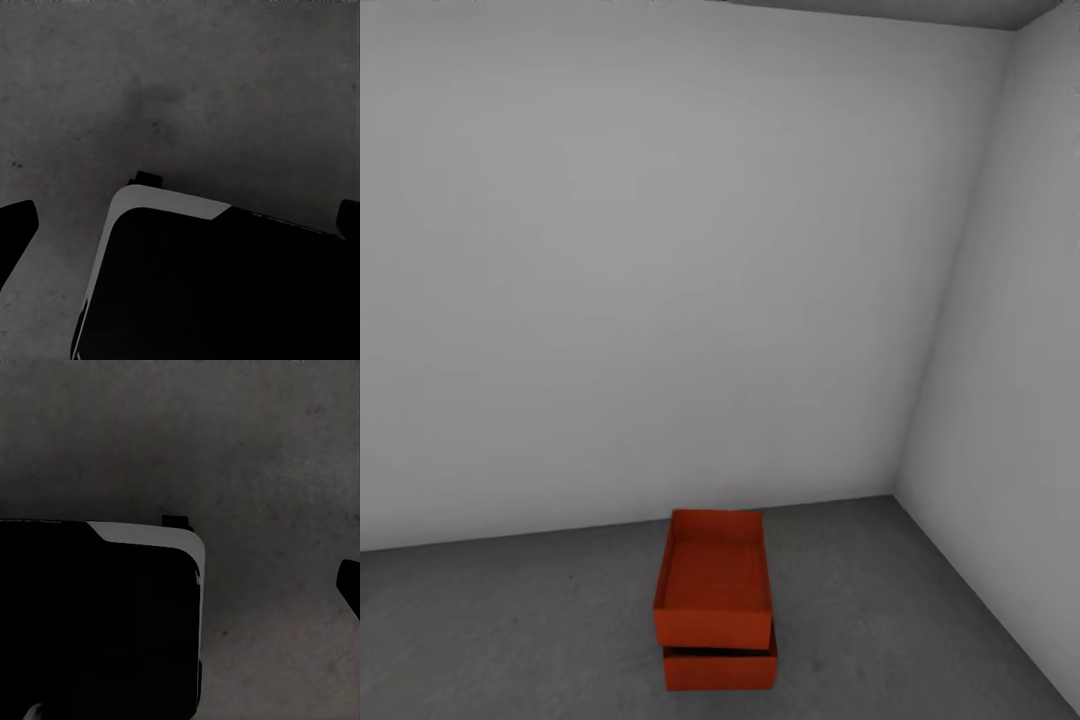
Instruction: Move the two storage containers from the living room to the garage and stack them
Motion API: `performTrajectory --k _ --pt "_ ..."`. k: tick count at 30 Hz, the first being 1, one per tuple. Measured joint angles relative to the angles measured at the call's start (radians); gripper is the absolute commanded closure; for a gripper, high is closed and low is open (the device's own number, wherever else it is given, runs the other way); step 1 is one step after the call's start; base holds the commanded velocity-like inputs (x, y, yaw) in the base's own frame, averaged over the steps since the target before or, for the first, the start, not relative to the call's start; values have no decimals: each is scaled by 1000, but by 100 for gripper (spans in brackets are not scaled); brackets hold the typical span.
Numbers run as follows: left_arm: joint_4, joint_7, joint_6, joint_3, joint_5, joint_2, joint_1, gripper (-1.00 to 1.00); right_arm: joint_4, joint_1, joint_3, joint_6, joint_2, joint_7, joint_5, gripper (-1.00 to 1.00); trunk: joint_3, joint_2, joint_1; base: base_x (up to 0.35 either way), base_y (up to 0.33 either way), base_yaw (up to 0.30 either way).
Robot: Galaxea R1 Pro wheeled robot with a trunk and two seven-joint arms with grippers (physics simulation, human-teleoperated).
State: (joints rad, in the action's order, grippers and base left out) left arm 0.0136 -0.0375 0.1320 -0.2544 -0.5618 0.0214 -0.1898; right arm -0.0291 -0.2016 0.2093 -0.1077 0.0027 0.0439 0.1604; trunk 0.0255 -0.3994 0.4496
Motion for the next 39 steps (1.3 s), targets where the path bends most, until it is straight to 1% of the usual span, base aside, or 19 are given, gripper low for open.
performTrajectory --k 32,39 --pt "0 0 1 4 -3 0 0 -100 0 0 0 0 1 0 0 -100 51 0 0 0 0 0" --pt "-4 -1 0 -2 11 0 0 -100 0 0 1 0 1 0 -1 -100 62 0 0 0 0 0"
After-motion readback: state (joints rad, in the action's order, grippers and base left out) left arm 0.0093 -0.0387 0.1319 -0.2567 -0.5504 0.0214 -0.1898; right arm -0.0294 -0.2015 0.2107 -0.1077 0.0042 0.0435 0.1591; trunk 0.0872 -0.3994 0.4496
